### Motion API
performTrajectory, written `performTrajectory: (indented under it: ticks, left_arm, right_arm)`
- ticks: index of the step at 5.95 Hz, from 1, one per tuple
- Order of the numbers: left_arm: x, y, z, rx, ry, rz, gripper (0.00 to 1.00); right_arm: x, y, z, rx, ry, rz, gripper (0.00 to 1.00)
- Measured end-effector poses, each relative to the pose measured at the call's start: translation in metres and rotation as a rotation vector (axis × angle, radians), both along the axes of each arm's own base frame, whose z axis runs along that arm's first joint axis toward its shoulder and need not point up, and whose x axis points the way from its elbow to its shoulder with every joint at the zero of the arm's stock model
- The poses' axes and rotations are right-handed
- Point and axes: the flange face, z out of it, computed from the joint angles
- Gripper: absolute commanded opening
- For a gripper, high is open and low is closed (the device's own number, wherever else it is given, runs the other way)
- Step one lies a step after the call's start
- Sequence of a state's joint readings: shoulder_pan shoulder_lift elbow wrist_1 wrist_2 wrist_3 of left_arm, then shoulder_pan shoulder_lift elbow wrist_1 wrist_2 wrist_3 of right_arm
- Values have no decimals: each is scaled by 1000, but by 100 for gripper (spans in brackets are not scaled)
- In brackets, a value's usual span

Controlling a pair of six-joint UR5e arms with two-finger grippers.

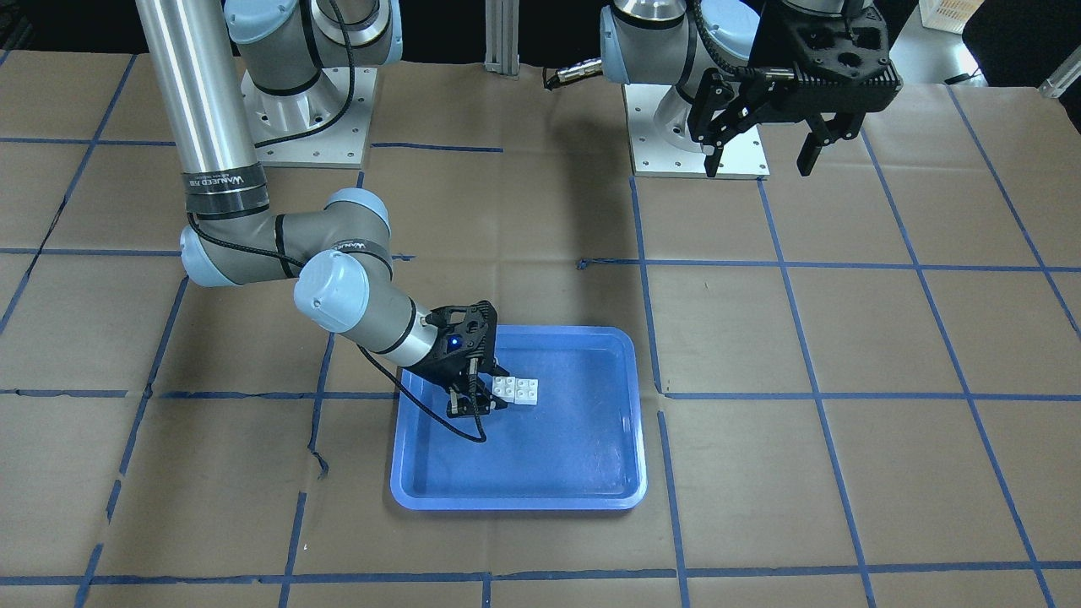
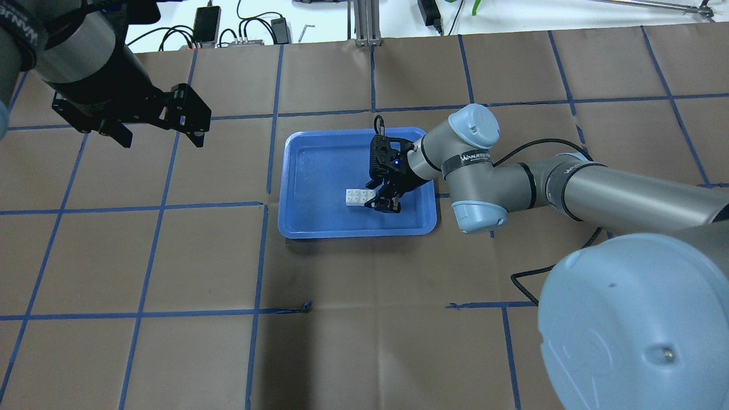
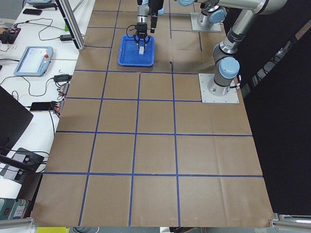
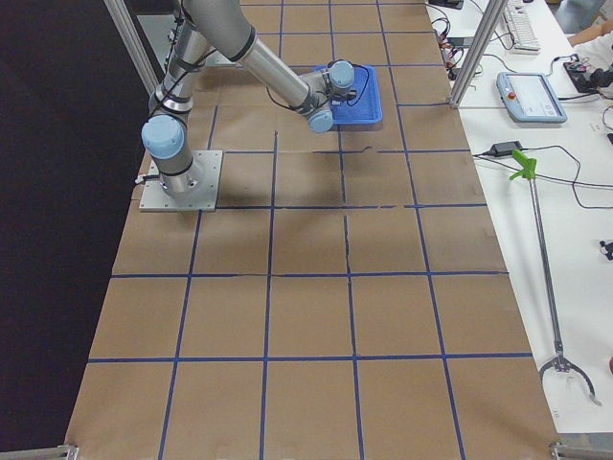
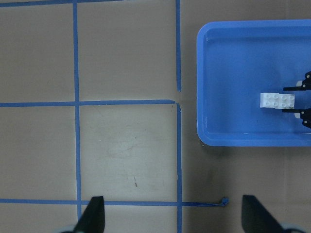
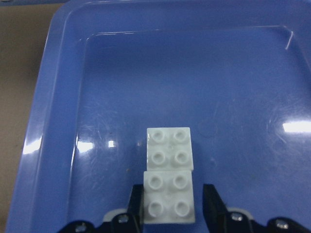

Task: Assemble white blocks and place on blue tray

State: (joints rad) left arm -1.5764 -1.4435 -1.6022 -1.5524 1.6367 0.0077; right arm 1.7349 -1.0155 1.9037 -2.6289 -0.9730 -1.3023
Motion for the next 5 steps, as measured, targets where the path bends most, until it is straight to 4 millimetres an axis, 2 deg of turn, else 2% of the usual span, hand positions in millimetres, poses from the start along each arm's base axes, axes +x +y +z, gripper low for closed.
performTrajectory:
  ticks: [5]
  left_arm:
    - [0,0,-2,2,0,0,99]
  right_arm:
    - [1,-3,3,-26,-6,2,58]
